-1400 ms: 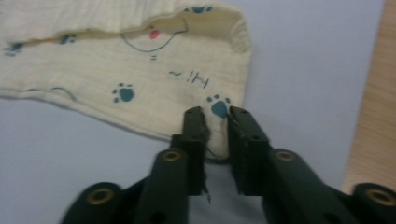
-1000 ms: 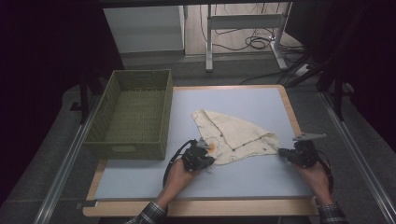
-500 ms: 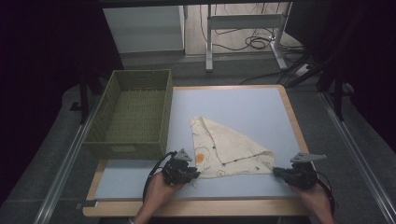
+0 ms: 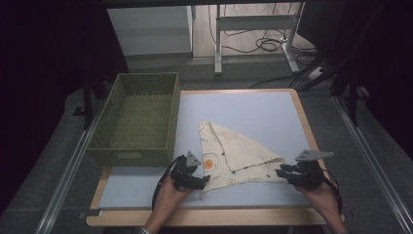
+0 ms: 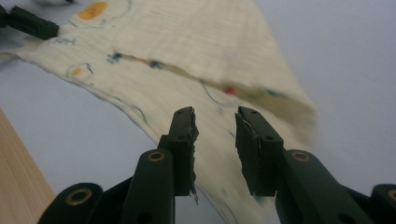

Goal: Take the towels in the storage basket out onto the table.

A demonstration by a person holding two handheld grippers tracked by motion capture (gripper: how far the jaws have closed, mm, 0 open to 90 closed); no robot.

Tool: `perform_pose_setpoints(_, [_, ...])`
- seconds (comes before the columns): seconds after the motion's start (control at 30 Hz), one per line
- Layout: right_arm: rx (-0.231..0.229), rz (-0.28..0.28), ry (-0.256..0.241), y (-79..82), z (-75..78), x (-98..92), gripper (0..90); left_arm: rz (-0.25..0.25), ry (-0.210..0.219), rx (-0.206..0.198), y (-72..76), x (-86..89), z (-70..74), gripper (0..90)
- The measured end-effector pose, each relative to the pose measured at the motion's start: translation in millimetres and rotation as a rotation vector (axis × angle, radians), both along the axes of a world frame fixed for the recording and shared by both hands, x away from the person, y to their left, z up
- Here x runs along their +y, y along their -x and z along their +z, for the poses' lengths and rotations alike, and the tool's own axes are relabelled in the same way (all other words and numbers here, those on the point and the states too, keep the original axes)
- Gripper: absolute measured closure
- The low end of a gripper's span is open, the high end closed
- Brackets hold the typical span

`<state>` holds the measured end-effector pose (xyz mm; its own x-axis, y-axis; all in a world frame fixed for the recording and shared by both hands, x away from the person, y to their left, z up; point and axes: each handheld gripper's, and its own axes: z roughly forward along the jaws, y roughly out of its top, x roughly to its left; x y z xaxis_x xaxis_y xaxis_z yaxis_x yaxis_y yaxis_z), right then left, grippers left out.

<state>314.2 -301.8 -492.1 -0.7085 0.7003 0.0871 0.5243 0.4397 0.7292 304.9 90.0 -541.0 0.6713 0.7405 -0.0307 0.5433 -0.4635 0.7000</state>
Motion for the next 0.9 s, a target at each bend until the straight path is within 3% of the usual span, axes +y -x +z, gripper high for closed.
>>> perform_pose_setpoints(0.1, [0.001,0.066,0.003,-11.7,-4.2,29.6,67.4,0.004,0.035,-0.004,-1.2,4.3,-4.6,15.8])
perform_pose_setpoints(0.3, [0.007,0.174,0.002,-25.9,-12.0,83.8,67.4,0.003,0.033,-0.007,-0.9,4.1,-5.1,15.2])
perform_pose_setpoints(0.47, [0.012,0.231,0.019,-31.3,-19.8,114.9,66.2,0.003,0.034,-0.008,-0.6,4.3,-5.3,15.3])
perform_pose_setpoints(0.53, [0.015,0.246,0.024,-32.7,-22.2,123.2,66.2,0.005,0.035,-0.009,-0.5,4.2,-5.4,15.3])
perform_pose_setpoints(0.6, [0.0,0.253,0.062,-33.5,-25.7,130.4,66.8,0.005,0.035,-0.009,-0.5,4.2,-5.5,15.3])
perform_pose_setpoints(0.67, [-0.013,0.245,0.109,-34.7,-30.1,135.4,76.7,0.006,0.035,-0.01,-0.4,4.1,-5.5,15.4])
perform_pose_setpoints(0.73, [-0.027,0.244,0.109,-36.0,-30.4,135.8,84.9,0.007,0.033,-0.011,-0.3,4.1,-5.5,15.4])
perform_pose_setpoints(0.9, [-0.037,0.219,0.092,-44.2,-17.7,127.2,86.0,0.006,0.033,-0.011,-0.5,4.2,-5.5,15.4])
